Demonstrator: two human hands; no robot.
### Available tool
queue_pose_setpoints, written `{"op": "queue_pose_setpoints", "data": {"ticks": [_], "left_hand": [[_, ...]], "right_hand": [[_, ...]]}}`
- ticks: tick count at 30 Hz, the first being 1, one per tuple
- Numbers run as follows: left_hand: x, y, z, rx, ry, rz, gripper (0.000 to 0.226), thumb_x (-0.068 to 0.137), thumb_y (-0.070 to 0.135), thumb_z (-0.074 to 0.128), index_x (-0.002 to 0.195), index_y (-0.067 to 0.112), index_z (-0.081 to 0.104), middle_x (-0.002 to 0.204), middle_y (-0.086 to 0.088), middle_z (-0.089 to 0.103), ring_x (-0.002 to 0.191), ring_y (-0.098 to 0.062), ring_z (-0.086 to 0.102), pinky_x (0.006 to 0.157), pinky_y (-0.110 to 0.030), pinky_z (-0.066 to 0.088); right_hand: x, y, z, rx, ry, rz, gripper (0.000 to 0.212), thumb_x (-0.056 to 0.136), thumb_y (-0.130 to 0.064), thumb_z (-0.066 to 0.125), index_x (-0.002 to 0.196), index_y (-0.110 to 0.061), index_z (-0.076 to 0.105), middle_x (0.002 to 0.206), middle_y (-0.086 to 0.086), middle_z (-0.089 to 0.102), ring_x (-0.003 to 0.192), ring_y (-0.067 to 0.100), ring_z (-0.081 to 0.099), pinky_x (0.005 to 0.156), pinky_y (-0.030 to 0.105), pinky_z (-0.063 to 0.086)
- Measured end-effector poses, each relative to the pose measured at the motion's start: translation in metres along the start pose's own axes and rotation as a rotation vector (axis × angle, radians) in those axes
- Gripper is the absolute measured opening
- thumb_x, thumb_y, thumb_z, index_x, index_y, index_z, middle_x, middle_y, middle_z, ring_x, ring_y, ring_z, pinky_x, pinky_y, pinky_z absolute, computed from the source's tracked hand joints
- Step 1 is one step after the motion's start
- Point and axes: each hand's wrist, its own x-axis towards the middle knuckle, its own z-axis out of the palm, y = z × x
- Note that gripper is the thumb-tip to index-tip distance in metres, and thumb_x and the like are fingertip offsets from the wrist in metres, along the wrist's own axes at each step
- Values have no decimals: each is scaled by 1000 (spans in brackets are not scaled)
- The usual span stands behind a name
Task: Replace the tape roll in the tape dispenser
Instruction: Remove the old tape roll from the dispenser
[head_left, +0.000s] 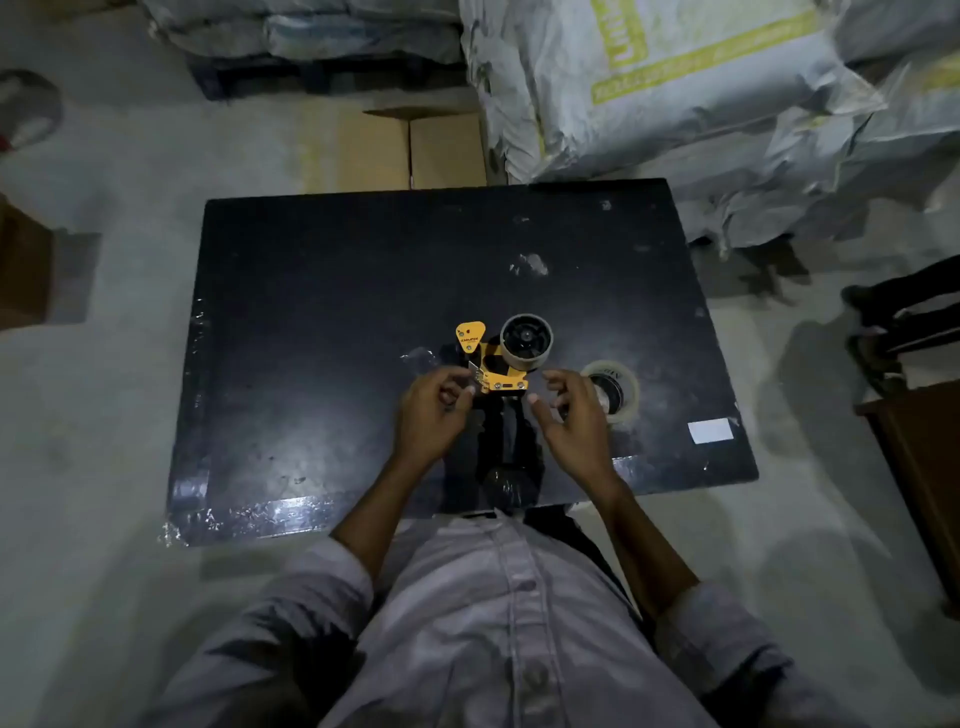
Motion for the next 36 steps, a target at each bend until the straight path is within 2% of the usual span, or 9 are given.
{"op": "queue_pose_setpoints", "data": {"ticks": [4, 8, 11, 19, 25, 30, 32, 34, 36], "left_hand": [[13, 6, 7, 113, -27, -46, 24, 104, 29, 77, 128, 27, 80, 89, 9, 74, 76, 11, 63, 65, -12, 45], [25, 2, 8, 228, -59, -55, 27, 107, 27, 74, 133, 28, 80, 92, 1, 76, 74, 2, 55, 62, -10, 34], [33, -2, 8, 287, -80, -64, 28, 109, 27, 71, 136, 29, 80, 87, 11, 63, 76, -3, 54, 61, -9, 30], [53, -35, 20, 346, -137, -34, 25, 103, 45, 75, 128, 44, 81, 104, 8, 79, 87, -12, 72, 71, -33, 60], [54, -56, 26, 316, -83, 33, 31, 102, 62, 67, 126, 48, 80, 97, 13, 77, 83, -6, 68, 68, -34, 60], [59, -54, 29, 352, -34, 80, 19, 101, 46, 80, 118, 41, 86, 93, 8, 82, 80, -13, 72, 62, -28, 50], [61, -54, 30, 373, -20, 93, 17, 99, 41, 83, 116, 39, 88, 93, 7, 83, 80, -14, 73, 62, -25, 44], [61, -55, 30, 385, -17, 91, 17, 100, 42, 82, 116, 40, 87, 95, 8, 84, 82, -15, 75, 62, -27, 49], [60, -58, 32, 382, -14, 108, 17, 100, 43, 81, 116, 41, 87, 98, 9, 84, 83, -14, 75, 63, -31, 56]], "right_hand": [[17, 4, -1, -51, -113, 66, 37, 105, -50, 73, 135, -30, 65, 132, -5, 60, 103, 10, 64, 87, 38, 59], [40, 9, 3, -100, -185, 51, 37, 105, -50, 74, 133, -27, 67, 130, -2, 64, 101, 18, 68, 91, 49, 62], [54, 9, 7, -141, -244, 53, 34, 106, -48, 74, 131, -25, 68, 129, 0, 65, 99, 18, 70, 90, 51, 63], [75, 14, 20, -201, -341, 41, 35, 99, -41, 84, 127, -22, 76, 119, -2, 63, 94, 15, 67, 82, 36, 57], [73, 15, 31, -195, -321, 30, 26, 93, -42, 90, 114, -30, 84, 121, 2, 73, 101, 21, 74, 90, 50, 64], [68, 13, 28, -187, -258, 85, 28, 90, -40, 93, 114, -26, 88, 116, 0, 78, 92, 15, 69, 82, 41, 61], [67, 12, 29, -210, -245, 88, 29, 90, -39, 93, 115, -25, 89, 115, -2, 78, 91, 12, 65, 75, 28, 52], [66, 11, 29, -259, -217, 72, 29, 90, -39, 93, 116, -25, 90, 111, -3, 77, 92, 8, 61, 71, 14, 40], [65, 11, 29, -281, -198, 63, 28, 91, -38, 92, 116, -26, 89, 111, -2, 78, 93, 8, 61, 70, 14, 37]]}}
